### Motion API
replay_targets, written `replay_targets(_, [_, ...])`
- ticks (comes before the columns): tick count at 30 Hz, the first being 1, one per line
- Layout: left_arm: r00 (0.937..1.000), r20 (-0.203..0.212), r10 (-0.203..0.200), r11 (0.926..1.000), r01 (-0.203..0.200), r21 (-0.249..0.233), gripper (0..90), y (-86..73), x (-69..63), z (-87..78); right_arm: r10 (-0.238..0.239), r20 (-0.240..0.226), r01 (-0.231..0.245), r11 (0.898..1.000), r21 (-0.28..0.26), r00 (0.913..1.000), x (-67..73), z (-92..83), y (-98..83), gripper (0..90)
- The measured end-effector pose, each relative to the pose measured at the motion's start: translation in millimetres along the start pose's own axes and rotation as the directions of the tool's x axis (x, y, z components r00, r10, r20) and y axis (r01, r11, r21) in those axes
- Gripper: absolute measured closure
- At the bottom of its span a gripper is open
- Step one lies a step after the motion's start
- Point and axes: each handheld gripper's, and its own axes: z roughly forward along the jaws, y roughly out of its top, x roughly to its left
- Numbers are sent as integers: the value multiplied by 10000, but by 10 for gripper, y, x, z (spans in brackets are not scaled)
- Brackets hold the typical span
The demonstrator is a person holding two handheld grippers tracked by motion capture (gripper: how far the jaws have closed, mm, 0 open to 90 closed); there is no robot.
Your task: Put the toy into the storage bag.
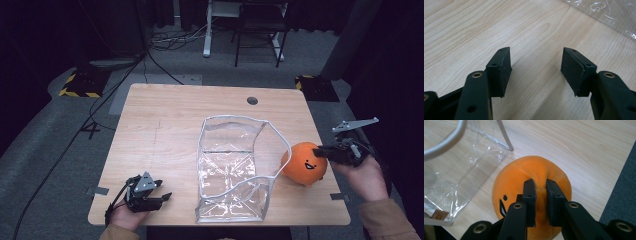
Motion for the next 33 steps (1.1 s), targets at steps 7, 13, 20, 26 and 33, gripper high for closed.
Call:
replay_targets(7, [9999, -101, 4, 10000, -3, 12, 417, 2, -12, 6, -331, 203, 330, 9994, 47, 9992, 55, -232, 106, 795])
replay_targets(13, [9997, -217, 136, 9999, -135, 53, 407, 7, -29, 16, -411, 375, 416, 9990, -140, 9985, 60, -411, 161, 794])
replay_targets(20, [9997, -204, 114, 9999, -113, 54, 395, 11, -35, 22, -470, 604, 495, 9980, -399, 9971, 55, -592, 225, 795])
replay_targets(26, [9997, -225, 117, 9999, -116, 72, 388, 14, -35, 24, -637, 742, 683, 9957, -620, 9952, 93, -731, 288, 794])
replay_targets(33, [9997, -233, 120, 9999, -118, 89, 383, 16, -36, 25, -724, 859, 791, 9939, -774, 9937, 111, -855, 359, 794])
